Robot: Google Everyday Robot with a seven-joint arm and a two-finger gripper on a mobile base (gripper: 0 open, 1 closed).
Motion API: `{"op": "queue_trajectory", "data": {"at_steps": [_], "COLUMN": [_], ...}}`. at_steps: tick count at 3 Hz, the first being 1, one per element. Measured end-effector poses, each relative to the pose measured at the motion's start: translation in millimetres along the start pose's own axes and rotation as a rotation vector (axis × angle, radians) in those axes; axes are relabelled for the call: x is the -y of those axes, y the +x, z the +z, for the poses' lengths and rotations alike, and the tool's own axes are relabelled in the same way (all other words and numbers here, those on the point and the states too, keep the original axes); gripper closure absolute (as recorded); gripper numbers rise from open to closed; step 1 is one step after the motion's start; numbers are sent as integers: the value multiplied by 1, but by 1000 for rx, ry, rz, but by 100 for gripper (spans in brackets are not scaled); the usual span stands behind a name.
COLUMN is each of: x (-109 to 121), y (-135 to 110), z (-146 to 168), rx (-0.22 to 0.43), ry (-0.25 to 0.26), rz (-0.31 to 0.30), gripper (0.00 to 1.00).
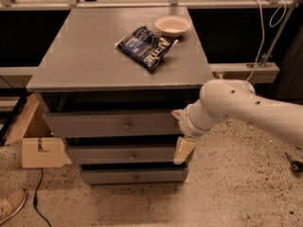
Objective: Open top drawer
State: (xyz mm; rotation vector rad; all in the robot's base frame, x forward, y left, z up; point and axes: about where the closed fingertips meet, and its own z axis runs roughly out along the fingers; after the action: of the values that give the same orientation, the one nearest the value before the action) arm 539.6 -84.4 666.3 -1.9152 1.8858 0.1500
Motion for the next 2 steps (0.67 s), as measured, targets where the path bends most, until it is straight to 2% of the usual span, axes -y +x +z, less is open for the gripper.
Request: {"op": "queue_trajectory", "data": {"at_steps": [1, 2], "x": [0, 25], "y": [0, 0], "z": [0, 2], "rx": [0, -34], "ry": [0, 31], "rz": [0, -51], "gripper": [0, 0]}}
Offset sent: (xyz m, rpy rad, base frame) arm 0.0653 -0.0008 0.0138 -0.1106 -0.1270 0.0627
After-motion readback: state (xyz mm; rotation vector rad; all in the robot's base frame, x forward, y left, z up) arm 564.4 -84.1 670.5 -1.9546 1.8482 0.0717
